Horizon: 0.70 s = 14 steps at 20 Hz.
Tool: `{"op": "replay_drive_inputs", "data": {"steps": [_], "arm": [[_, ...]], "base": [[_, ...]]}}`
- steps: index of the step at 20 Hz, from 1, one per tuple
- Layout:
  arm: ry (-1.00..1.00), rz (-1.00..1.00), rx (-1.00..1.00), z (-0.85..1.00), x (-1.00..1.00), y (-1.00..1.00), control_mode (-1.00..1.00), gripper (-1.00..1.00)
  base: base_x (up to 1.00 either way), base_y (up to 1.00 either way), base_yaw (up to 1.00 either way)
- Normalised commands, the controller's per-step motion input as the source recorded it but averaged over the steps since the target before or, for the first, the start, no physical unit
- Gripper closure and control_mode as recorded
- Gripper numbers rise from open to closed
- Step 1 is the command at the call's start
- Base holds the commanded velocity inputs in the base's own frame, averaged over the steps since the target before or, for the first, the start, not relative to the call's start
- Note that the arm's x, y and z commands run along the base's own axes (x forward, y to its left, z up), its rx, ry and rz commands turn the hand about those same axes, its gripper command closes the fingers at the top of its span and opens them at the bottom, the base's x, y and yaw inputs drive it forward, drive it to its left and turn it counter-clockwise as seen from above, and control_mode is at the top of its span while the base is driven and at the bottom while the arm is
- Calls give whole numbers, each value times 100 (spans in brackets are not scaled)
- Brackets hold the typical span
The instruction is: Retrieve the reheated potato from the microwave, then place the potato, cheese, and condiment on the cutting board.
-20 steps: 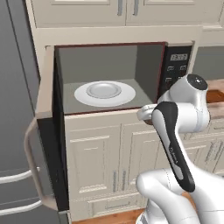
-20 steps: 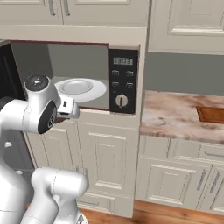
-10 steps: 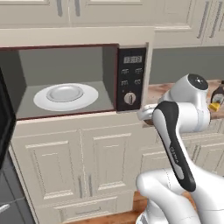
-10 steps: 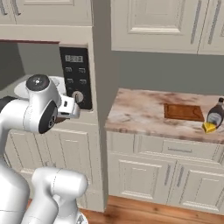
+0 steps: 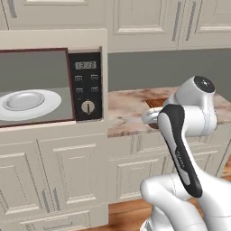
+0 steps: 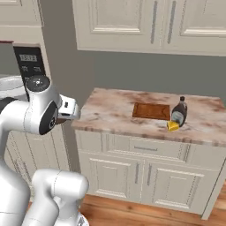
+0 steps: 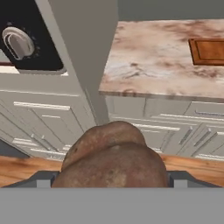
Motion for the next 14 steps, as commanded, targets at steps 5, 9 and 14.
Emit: {"op": "replay_drive_inputs", "data": {"steps": [5,9,14], "arm": [[0,0,0,0,0,0,100,100],[0,0,0,0,0,0,100,100],[0,0,0,0,0,0,100,100]], "base": [[38,-71,0],[53,-61,0],[77,-35,1]]}}
